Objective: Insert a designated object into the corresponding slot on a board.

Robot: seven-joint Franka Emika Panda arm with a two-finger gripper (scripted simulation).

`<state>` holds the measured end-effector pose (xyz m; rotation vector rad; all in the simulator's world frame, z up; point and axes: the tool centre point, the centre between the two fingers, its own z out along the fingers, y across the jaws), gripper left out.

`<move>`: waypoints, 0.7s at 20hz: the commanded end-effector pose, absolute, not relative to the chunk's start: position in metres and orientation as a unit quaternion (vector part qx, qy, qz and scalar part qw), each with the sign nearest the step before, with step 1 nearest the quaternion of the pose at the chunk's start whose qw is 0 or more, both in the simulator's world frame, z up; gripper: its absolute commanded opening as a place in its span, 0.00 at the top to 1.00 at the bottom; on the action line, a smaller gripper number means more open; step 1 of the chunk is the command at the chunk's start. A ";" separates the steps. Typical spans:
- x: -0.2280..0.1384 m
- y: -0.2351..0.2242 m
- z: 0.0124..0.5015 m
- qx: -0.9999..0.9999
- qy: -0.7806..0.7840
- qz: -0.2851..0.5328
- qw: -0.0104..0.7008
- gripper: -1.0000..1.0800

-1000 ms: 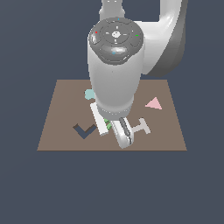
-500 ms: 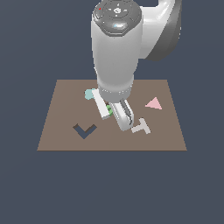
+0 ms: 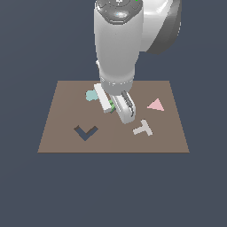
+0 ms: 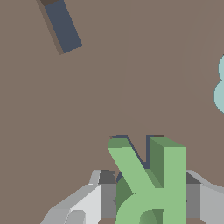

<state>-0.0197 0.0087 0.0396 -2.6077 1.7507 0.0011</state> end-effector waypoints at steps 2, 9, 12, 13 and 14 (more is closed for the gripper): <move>-0.022 0.009 0.040 -0.830 0.557 0.000 0.001 1.00; -0.021 0.009 0.036 -0.830 0.557 0.000 0.000 1.00; -0.021 0.009 0.031 -0.830 0.557 0.001 0.000 1.00; -0.021 0.009 0.030 -0.830 0.557 0.001 0.000 1.00; -0.021 0.009 0.030 -0.830 0.557 0.001 0.000 0.04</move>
